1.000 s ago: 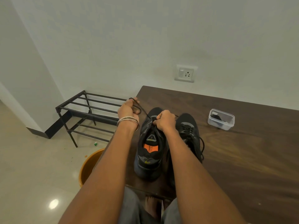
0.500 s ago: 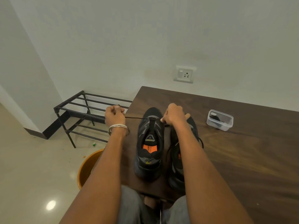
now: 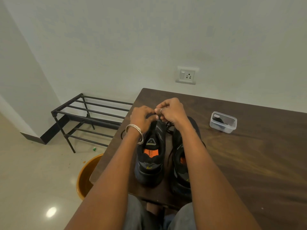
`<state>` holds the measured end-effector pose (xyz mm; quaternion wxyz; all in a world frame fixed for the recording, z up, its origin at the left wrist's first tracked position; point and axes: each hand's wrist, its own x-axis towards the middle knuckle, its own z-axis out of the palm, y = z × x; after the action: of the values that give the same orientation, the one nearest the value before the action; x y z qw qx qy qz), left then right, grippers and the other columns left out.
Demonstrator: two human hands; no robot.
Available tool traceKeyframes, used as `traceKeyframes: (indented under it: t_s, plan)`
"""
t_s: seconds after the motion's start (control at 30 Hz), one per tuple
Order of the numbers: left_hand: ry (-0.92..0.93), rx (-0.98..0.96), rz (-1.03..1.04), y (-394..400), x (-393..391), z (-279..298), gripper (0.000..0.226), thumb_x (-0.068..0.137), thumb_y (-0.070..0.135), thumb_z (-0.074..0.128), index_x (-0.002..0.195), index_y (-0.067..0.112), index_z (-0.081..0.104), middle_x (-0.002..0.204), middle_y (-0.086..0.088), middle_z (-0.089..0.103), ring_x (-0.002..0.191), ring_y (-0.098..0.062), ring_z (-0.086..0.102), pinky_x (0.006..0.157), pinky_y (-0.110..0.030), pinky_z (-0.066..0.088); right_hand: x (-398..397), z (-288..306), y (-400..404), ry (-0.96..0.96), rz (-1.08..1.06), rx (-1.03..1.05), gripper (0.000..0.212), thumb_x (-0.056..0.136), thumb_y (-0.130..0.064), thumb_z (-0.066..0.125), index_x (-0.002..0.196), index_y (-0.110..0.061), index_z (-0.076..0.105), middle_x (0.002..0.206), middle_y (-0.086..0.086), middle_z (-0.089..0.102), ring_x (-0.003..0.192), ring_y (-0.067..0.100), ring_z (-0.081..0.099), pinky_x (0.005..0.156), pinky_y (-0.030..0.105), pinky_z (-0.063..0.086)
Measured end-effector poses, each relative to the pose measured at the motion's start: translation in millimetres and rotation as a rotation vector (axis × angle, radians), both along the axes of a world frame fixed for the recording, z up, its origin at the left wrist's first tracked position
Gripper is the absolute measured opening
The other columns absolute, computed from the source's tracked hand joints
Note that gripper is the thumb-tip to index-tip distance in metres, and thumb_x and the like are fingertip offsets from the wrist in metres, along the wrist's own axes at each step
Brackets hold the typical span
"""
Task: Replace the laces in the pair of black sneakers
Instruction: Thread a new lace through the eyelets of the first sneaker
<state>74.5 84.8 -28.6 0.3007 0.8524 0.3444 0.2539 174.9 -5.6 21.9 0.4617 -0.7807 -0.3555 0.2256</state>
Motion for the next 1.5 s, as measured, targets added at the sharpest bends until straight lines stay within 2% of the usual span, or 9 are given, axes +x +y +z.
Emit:
traceKeyframes:
  t_s: [0.23,0.43,0.57,0.7,0.8,0.9,1.07,1.27,1.5]
  plan:
    - [-0.194,-0.220,0.355,2.2,-10.7,-5.8,0.015,0.087,0.022,0.070,0.096,0.012,0.076,0.089,-0.003,0.072,0.085,-0.016,0.062,0.091,-0.030,0.048,31.5,-3.3,-8.0,-0.248,-0.078,-0.267,0.019,0.085,-0.020,0.077,0.094,-0.004,0.074,0.102,0.014,0.071,0.097,0.025,0.067,0.091,0.036,0.053]
    - [-0.112,0.001,0.208,9.0,-3.2,-4.7,0.038,0.086,0.036,0.067,0.123,0.032,0.063,0.121,0.002,0.065,0.117,-0.022,0.053,0.099,-0.045,0.042,19.6,1.6,1.3,-0.259,-0.087,-0.182,0.023,0.089,-0.024,0.072,0.100,-0.004,0.071,0.109,0.013,0.069,0.105,0.024,0.064,0.092,0.032,0.048]
    - [-0.185,0.026,0.081,2.7,7.6,5.8,0.022,0.088,0.026,0.065,0.109,0.029,0.072,0.092,0.000,0.072,0.090,-0.022,0.063,0.087,-0.046,0.049,-1.9,14.8,11.4,-0.206,0.021,-0.065,0.018,0.090,-0.023,0.071,0.089,-0.005,0.074,0.099,0.011,0.071,0.098,0.019,0.064,0.087,0.030,0.052]
    - [-0.368,-0.074,0.241,0.0,-0.5,7.2,0.015,0.092,0.019,0.061,0.099,0.019,0.074,0.080,0.004,0.072,0.083,-0.015,0.066,0.088,-0.039,0.050,0.4,26.9,4.1,-0.205,0.066,-0.032,0.016,0.088,-0.022,0.074,0.089,-0.006,0.075,0.090,0.006,0.071,0.088,0.012,0.062,0.069,0.018,0.043]
    - [-0.508,-0.284,0.475,5.0,-10.8,2.8,0.016,0.095,0.017,0.057,0.095,0.017,0.073,0.078,0.006,0.070,0.075,-0.007,0.060,0.091,-0.039,0.049,16.7,29.8,-7.3,-0.260,0.018,-0.066,0.017,0.090,-0.022,0.071,0.092,-0.005,0.074,0.097,0.007,0.072,0.094,0.015,0.063,0.081,0.026,0.046]
    - [-0.351,-0.296,0.576,10.3,-18.7,-6.3,0.017,0.094,0.023,0.057,0.093,0.023,0.074,0.093,-0.001,0.071,0.097,-0.020,0.060,0.100,-0.048,0.041,28.9,25.0,-13.2,-0.312,-0.075,-0.066,0.017,0.091,-0.022,0.070,0.093,-0.005,0.073,0.103,0.010,0.072,0.092,0.017,0.063,0.087,0.031,0.050]
    - [0.027,0.003,0.295,4.9,-12.0,12.5,0.060,0.088,0.034,0.063,0.143,0.036,0.041,0.143,0.004,0.044,0.131,-0.027,0.031,0.101,-0.047,0.030,15.7,16.6,-0.5,-0.308,-0.022,-0.101,0.018,0.090,-0.023,0.071,0.091,-0.005,0.073,0.108,0.015,0.070,0.101,0.024,0.065,0.095,0.039,0.052]
    - [0.052,0.135,0.149,-6.0,2.2,16.8,0.015,0.091,0.039,0.060,0.101,0.037,0.071,0.090,0.007,0.064,0.104,-0.020,0.051,0.081,-0.034,0.021,8.0,12.9,5.5,-0.233,0.032,-0.117,0.019,0.089,-0.023,0.073,0.093,-0.005,0.075,0.098,0.012,0.071,0.096,0.017,0.062,0.080,0.026,0.044]
    - [-0.099,-0.025,0.746,11.7,-12.0,2.3,0.021,0.094,0.030,0.054,0.098,0.028,0.074,0.094,0.000,0.070,0.106,-0.021,0.047,0.086,-0.040,0.025,35.1,8.8,-11.1,-0.291,-0.100,-0.186,0.020,0.090,-0.021,0.071,0.097,-0.002,0.072,0.109,0.016,0.069,0.109,0.026,0.063,0.099,0.038,0.049]
